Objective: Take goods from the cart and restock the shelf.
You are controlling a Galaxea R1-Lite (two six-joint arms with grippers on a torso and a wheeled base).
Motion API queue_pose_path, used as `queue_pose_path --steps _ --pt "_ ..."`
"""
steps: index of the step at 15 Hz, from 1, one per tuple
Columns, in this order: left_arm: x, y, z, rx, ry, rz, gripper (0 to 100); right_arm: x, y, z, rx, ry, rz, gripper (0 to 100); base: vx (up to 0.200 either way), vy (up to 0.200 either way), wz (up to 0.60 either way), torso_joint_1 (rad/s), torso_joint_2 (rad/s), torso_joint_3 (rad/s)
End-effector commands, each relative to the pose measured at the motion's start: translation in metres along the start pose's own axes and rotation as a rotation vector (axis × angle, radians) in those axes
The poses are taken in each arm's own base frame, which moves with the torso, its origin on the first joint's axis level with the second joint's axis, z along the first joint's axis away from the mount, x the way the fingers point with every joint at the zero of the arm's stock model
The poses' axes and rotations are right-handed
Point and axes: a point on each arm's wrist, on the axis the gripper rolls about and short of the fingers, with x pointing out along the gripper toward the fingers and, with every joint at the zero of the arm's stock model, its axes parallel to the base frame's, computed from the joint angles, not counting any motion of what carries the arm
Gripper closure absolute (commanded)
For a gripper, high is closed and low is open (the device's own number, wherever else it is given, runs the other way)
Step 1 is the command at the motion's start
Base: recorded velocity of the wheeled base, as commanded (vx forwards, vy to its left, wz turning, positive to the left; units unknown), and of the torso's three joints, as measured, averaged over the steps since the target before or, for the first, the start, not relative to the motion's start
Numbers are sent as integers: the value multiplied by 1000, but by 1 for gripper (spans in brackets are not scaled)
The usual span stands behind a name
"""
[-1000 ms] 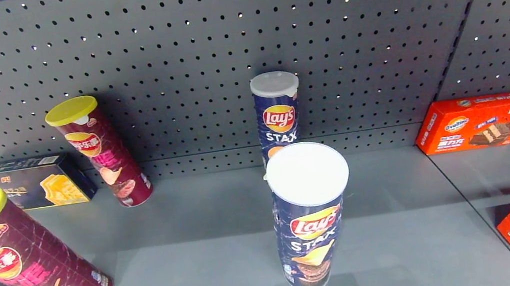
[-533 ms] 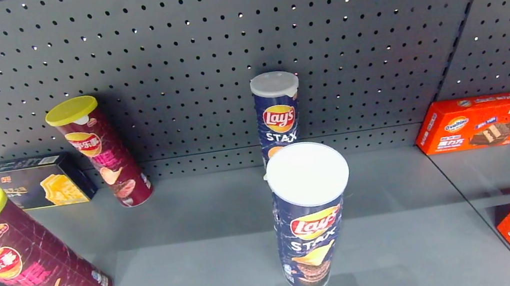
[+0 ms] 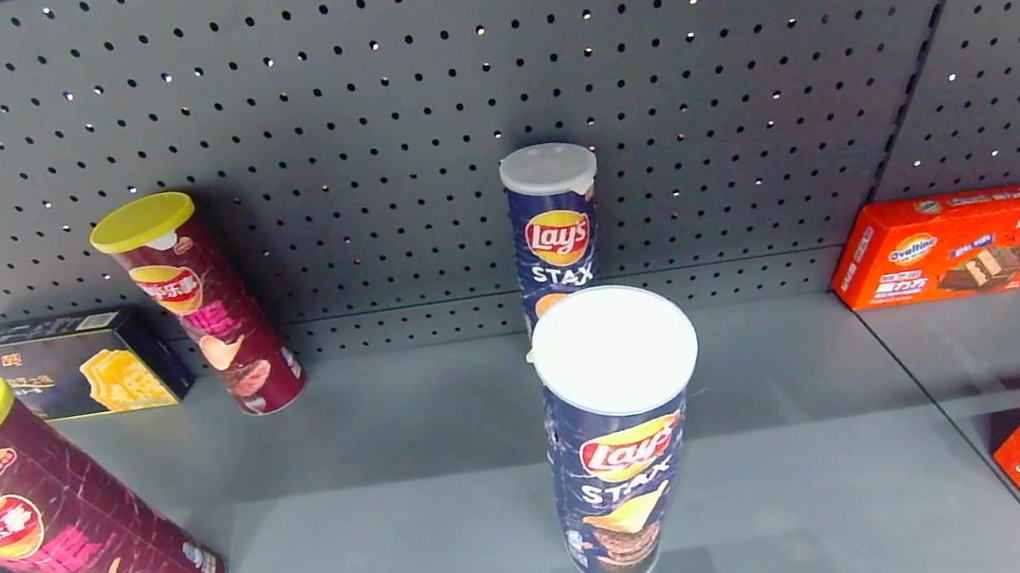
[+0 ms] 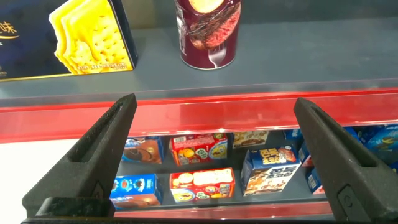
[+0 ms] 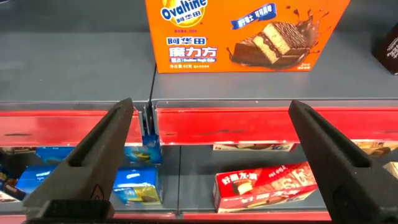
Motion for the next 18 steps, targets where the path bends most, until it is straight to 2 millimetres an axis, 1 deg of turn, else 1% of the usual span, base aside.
queue_pose_path --steps 1,18 --pt "0 0 0 1 2 0 0 0 0 0 -2 1 1 0 0 0 0 0 0 0" --pt "0 0 0 4 0 0 0 0 0 0 3 1 1 0 0 0 0 0 0 0"
